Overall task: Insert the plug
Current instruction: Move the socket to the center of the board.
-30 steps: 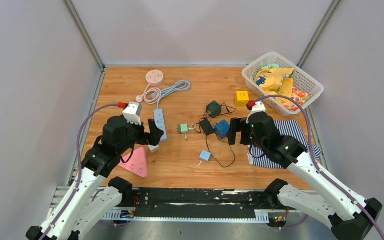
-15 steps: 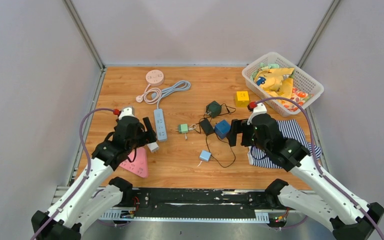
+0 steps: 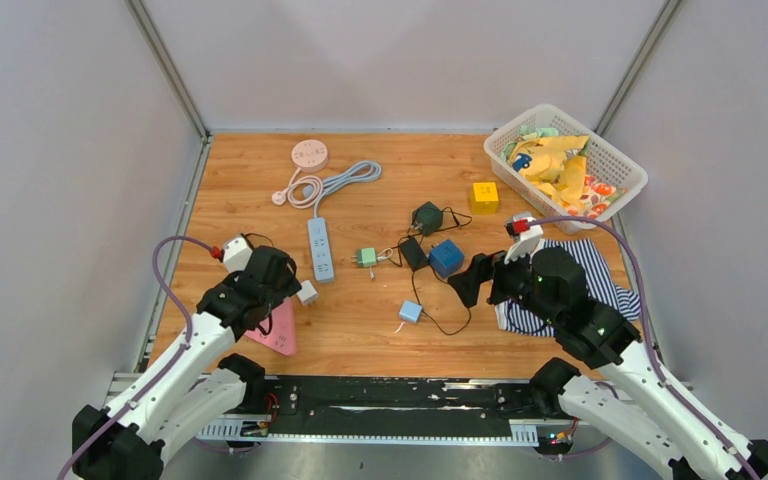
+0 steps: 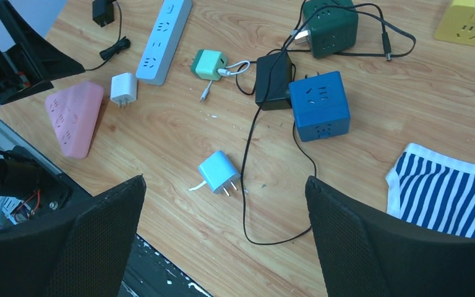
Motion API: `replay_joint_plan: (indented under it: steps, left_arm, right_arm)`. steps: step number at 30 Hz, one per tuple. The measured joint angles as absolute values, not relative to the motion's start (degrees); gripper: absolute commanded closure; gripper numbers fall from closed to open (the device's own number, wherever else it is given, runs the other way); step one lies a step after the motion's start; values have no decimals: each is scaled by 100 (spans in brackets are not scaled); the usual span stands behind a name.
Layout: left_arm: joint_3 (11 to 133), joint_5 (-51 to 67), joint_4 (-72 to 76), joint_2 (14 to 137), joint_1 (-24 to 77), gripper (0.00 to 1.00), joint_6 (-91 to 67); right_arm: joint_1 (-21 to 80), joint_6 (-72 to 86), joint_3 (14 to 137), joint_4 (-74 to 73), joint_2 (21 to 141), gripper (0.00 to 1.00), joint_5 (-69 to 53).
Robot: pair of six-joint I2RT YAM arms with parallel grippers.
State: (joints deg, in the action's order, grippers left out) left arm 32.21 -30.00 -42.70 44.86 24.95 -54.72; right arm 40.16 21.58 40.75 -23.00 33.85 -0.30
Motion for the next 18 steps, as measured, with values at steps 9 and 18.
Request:
replay_joint_plan:
  steps: [9,18]
  left_arm:
    - [3068,-2711,-4320,4635,2495,10,-5854]
    - [3013,-2447,-4318,4117,2495,8,-6036]
  right_arm:
    - [4016,2322,4021,-2161,3686,10,-239]
    - [4357,3295,3938,-1129,5304,18,-757]
